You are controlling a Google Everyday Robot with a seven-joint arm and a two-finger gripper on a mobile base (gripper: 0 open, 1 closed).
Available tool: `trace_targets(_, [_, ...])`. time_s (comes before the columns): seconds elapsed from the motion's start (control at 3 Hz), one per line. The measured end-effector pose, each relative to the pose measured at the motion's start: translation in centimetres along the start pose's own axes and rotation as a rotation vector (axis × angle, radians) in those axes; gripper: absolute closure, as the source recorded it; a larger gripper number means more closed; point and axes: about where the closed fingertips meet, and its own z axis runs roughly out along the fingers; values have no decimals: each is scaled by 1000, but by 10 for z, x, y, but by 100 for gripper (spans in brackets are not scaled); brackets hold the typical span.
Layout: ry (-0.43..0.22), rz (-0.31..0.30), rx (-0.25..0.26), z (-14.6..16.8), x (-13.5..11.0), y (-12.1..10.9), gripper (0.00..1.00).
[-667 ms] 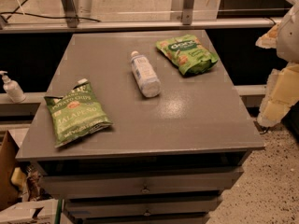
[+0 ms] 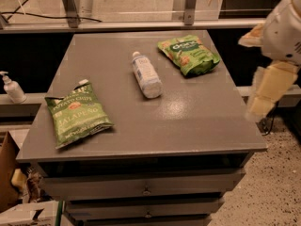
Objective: Pick green jalapeno chip bag
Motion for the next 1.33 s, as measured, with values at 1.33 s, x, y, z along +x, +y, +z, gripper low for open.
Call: trace_targets(1.33, [-487,-253,-240,82,-159,49,0])
